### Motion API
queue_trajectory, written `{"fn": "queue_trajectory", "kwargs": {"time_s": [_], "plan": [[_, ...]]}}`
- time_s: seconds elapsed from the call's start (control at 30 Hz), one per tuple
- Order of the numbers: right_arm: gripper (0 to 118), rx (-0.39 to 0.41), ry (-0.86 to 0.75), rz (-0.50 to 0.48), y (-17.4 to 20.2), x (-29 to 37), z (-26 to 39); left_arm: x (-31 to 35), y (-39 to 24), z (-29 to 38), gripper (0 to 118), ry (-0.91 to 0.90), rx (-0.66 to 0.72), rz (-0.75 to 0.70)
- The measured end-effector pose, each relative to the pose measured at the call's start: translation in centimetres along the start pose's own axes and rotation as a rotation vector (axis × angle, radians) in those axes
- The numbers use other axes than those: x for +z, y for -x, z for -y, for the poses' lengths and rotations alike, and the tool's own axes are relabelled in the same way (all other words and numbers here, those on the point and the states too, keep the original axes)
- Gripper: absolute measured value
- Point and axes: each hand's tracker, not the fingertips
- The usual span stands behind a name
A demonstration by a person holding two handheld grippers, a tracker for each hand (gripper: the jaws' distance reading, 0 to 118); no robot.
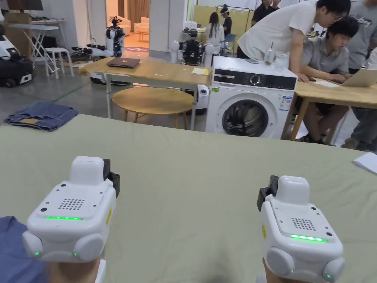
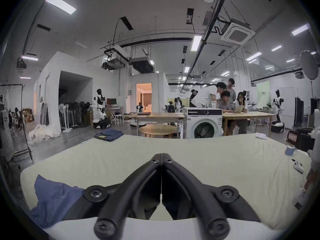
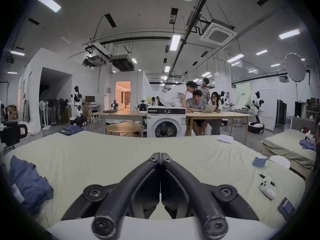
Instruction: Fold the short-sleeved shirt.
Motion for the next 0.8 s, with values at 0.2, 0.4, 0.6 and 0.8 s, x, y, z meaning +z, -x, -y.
{"fn": "queue_trajectory", "kwargs": {"time_s": [0.2,0.4,0.6,0.8], "plan": [[0,0.011,-0.004,-0.114,6.6,0.0,-0.6,2.5,6.5,-0.8,0,-0.009,-0.066,-0.133],[0,0.018,-0.001,-0.252,14.4,1.4,-0.7,5.8,13.4,-1.2,0,0.027,-0.079,-0.248],[0,0.032,0.024,-0.343,19.2,1.9,0.0,7.8,19.3,-0.6,0,0.183,-0.084,-0.3],[0,0.071,0.052,-0.4,20.7,1.8,1.3,6.5,24.1,1.6,0,0.498,0.002,-0.193]]}}
